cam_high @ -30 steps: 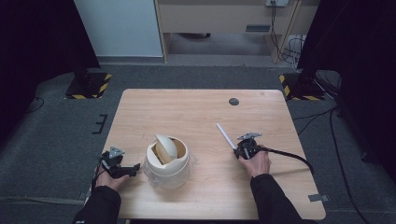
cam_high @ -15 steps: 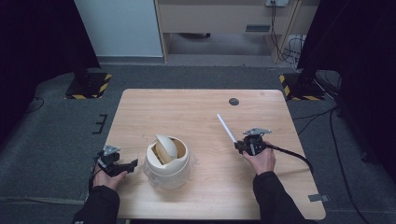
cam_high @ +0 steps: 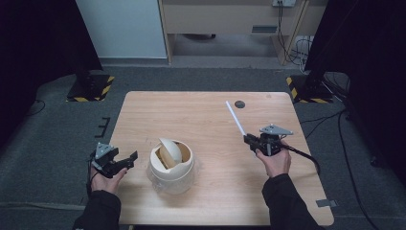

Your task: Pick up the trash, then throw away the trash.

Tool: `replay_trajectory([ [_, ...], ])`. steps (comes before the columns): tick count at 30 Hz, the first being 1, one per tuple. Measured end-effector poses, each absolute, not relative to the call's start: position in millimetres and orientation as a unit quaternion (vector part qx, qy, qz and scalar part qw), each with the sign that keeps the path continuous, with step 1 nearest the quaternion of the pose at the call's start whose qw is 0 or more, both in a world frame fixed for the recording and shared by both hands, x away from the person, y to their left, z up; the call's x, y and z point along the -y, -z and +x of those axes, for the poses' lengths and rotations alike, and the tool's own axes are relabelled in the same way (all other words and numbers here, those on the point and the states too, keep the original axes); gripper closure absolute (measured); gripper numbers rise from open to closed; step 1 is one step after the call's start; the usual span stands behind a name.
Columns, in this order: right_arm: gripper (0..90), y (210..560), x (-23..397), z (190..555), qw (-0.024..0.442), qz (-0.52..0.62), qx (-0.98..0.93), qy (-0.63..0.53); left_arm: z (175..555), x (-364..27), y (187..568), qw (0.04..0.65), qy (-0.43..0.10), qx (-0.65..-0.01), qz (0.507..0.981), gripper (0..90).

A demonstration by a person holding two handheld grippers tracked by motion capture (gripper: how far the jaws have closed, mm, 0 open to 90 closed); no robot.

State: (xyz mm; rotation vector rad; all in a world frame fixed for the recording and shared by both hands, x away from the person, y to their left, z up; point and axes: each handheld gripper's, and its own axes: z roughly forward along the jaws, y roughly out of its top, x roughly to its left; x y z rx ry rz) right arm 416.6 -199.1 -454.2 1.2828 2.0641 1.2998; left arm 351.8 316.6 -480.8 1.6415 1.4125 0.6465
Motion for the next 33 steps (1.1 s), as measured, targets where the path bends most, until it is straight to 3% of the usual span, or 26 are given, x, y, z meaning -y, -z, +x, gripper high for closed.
replay_trajectory([
  [18,79.2,421,212,403,0.212,0.427,-0.700,-0.531,338,-310,429,0.537,-0.310,-0.527,0.581,18.3],
  [33,79.1,394,209,390,0.209,0.387,-0.684,-0.582,335,-269,379,0.607,-0.286,-0.468,0.576,20.9],
])
